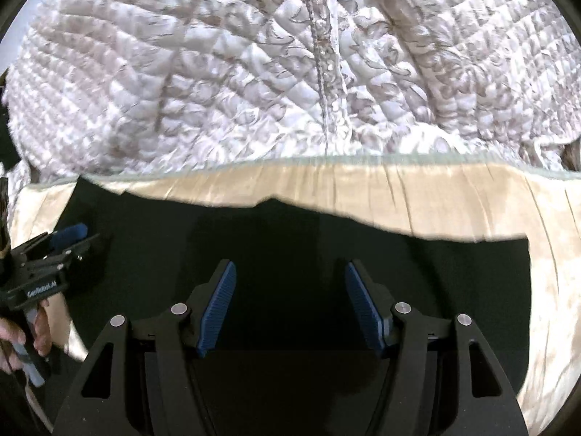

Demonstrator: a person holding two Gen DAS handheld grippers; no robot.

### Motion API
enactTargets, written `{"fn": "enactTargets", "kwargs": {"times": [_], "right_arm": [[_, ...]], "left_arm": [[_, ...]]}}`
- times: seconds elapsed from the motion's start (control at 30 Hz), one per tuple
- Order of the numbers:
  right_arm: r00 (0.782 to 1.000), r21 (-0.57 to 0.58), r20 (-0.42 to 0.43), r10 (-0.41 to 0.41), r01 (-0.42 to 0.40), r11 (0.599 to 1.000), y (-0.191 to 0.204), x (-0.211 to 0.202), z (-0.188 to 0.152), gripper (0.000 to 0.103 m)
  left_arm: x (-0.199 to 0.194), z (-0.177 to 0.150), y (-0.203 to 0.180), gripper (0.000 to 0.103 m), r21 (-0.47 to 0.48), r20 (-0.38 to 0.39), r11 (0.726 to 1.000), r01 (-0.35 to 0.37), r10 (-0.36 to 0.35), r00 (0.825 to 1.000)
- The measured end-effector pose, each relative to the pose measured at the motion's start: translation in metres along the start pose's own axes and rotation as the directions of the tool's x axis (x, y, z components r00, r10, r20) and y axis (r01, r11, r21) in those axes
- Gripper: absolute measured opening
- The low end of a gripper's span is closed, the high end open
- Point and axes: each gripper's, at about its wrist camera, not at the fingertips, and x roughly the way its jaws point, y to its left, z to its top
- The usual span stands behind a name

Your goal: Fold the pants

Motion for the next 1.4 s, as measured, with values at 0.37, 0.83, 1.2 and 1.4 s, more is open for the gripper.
{"fn": "enactTargets", "kwargs": {"times": [0.37, 0.83, 1.2, 1.4], "right_arm": [[0.997, -0.125, 0.014, -0.081, 0.082, 0.989, 0.023, 0.022, 0.008, 0.007], [0.97, -0.066, 0.215, 0.111, -0.099, 0.993, 0.035, -0.138, -0.085, 0.005], [0.989, 0.17, 0.111, 0.101, -0.12, 0.978, 0.019, -0.178, -0.259, 0.0], [0.989, 0.211, 0.134, 0.06, -0.087, 0.974, 0.006, -0.188, -0.245, 0.005]], "left_arm": [[0.025, 0.006, -0.034, 0.006, 0.12, 0.03, 0.99, -0.081, 0.078, 0.997], [-0.142, -0.066, -0.016, 0.004, 0.008, 0.246, 0.996, 0.085, -0.084, 0.966], [-0.191, -0.228, -0.023, 0.004, -0.029, 0.105, 0.989, 0.148, -0.144, 0.984], [-0.185, -0.262, -0.017, 0.002, -0.005, -0.002, 0.987, 0.161, -0.161, 0.987]]}}
